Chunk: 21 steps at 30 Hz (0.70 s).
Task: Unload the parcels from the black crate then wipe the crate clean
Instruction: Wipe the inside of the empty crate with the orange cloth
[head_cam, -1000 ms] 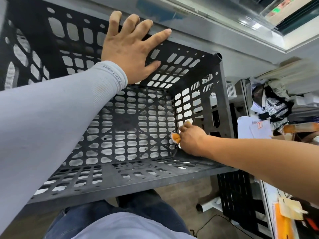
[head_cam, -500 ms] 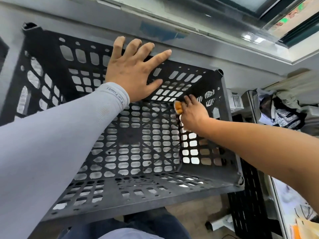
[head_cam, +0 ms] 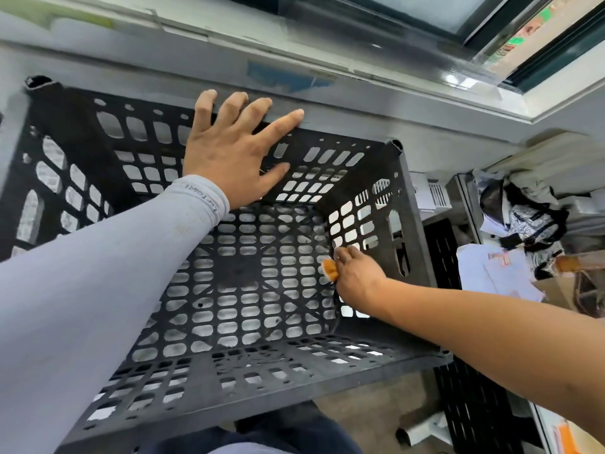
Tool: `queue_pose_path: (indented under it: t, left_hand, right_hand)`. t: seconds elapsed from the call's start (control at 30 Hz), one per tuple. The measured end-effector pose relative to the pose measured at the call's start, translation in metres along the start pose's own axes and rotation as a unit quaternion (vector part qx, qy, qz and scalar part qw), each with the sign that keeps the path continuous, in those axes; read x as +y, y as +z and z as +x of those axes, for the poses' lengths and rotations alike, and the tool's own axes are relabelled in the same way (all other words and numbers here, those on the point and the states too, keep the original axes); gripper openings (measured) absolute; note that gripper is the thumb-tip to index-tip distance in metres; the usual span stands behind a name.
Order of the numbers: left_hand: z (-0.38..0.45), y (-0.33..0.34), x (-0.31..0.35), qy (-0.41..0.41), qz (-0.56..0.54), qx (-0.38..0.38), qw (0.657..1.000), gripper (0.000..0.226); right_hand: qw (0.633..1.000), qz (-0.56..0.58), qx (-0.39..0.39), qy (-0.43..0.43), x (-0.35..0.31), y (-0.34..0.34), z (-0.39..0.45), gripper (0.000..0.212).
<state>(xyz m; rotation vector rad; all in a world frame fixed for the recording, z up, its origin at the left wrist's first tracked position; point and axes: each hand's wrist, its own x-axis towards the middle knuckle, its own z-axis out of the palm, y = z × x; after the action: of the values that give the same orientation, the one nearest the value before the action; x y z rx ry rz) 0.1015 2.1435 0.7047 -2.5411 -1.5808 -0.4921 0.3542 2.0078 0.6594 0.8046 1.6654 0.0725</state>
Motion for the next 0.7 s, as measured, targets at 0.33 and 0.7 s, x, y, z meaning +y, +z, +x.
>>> queue_pose_path:
  t: [0.33, 0.7]
  left_hand:
    - [0.0, 0.0, -0.001, -0.002, -0.005, 0.003, 1.0, 0.074]
    - [0.001, -0.001, 0.0, -0.003, -0.003, -0.003, 1.0, 0.074]
  right_hand:
    - [0.992, 0.012, -0.078, -0.102, -0.02, -0.001, -0.039, 0.057]
    - [0.991, -0.053, 0.053, 0.106, 0.074, -0.046, 0.0, 0.057]
